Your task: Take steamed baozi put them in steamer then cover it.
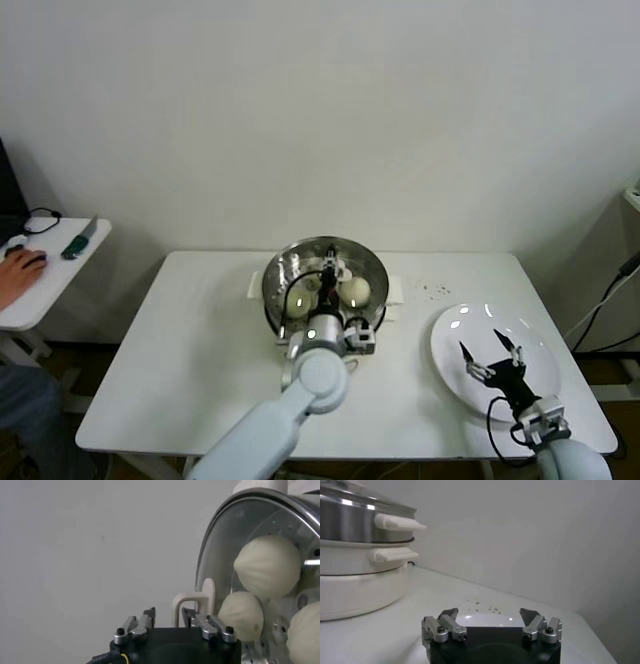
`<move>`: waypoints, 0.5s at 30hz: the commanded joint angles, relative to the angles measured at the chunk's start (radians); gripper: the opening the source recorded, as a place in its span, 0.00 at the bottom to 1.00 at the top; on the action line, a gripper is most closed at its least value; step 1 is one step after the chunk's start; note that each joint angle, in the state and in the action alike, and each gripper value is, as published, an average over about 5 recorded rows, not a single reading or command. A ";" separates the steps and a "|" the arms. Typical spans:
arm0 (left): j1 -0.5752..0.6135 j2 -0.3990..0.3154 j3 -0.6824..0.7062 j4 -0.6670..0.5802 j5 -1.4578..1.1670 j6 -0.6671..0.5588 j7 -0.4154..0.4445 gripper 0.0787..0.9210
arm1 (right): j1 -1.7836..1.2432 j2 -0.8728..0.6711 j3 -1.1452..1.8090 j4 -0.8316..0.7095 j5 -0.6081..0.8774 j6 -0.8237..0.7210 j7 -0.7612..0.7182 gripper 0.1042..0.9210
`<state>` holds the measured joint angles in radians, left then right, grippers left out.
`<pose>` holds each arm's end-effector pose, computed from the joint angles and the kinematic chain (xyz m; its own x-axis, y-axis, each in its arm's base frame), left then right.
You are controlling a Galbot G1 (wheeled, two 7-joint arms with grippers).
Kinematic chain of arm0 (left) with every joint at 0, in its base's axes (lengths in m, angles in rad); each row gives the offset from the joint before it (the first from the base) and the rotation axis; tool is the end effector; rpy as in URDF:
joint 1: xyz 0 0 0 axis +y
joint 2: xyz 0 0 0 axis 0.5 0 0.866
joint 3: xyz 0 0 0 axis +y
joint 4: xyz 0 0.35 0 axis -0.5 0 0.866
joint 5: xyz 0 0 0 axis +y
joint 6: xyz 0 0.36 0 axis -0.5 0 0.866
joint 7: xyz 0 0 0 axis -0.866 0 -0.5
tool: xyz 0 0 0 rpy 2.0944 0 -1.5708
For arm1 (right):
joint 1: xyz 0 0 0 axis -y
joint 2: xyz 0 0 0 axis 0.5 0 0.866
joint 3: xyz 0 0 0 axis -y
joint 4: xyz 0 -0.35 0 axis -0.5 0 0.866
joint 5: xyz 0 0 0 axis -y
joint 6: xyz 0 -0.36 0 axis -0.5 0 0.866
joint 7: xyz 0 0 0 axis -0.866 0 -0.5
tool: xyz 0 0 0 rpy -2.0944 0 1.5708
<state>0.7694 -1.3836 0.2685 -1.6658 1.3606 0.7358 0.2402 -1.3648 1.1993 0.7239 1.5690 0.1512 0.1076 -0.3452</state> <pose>0.3402 -0.1919 -0.2751 -0.9969 0.0644 0.0446 0.0455 0.0127 0.9989 0.2412 -0.1940 -0.3959 -0.9607 -0.1722 0.2179 -0.2167 0.9554 -0.2004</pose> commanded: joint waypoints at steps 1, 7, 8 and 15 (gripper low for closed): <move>0.012 0.041 0.002 -0.124 -0.030 0.050 0.026 0.50 | 0.006 -0.006 -0.004 0.013 0.042 -0.051 0.008 0.88; 0.053 0.095 -0.013 -0.219 -0.040 0.050 0.047 0.71 | 0.012 -0.013 -0.009 0.013 0.043 -0.071 0.010 0.88; 0.062 0.106 -0.017 -0.232 -0.042 0.050 0.048 0.74 | 0.014 -0.014 -0.011 0.013 0.042 -0.073 0.010 0.88; 0.146 0.183 -0.094 -0.324 -0.072 0.050 0.032 0.88 | 0.029 -0.020 -0.012 0.013 0.038 -0.081 0.010 0.88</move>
<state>0.8271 -1.2975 0.2427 -1.8370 1.3185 0.7363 0.2789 -1.3459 1.1823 0.7088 1.5787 0.1799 0.0489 -0.3367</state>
